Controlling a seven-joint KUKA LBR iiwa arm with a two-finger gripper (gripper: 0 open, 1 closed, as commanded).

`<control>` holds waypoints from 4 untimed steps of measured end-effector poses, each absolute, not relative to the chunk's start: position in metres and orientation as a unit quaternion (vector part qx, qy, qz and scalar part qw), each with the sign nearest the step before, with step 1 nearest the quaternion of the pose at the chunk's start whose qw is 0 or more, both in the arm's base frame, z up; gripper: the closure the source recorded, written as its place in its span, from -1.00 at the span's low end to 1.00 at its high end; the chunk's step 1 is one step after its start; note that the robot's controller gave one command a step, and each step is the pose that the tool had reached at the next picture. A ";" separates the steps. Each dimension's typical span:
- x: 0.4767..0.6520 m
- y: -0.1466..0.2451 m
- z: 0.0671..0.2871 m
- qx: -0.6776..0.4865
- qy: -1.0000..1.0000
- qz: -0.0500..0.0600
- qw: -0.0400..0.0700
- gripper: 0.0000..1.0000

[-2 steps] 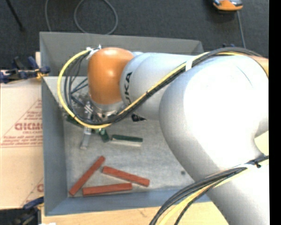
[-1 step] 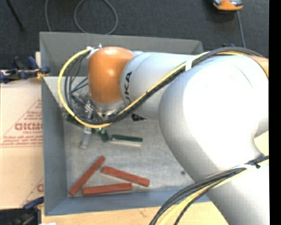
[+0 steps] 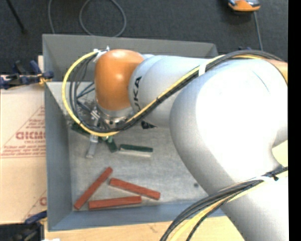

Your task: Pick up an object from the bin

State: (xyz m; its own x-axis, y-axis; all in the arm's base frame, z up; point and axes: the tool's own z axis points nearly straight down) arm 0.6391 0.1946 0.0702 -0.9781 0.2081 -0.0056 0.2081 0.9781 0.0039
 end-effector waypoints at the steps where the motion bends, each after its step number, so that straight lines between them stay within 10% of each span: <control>1: 0.641 0.194 0.071 0.107 0.994 0.002 0.003 -1.00; 2: 0.641 0.194 0.072 0.108 0.994 0.002 0.004 1.00; 3: 0.644 0.193 0.148 0.110 0.994 0.002 0.005 1.00; 4: 0.646 0.193 0.149 0.111 0.994 0.001 0.003 1.00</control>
Offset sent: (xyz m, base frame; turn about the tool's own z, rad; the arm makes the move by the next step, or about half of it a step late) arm 0.0000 0.0000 0.0000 0.0000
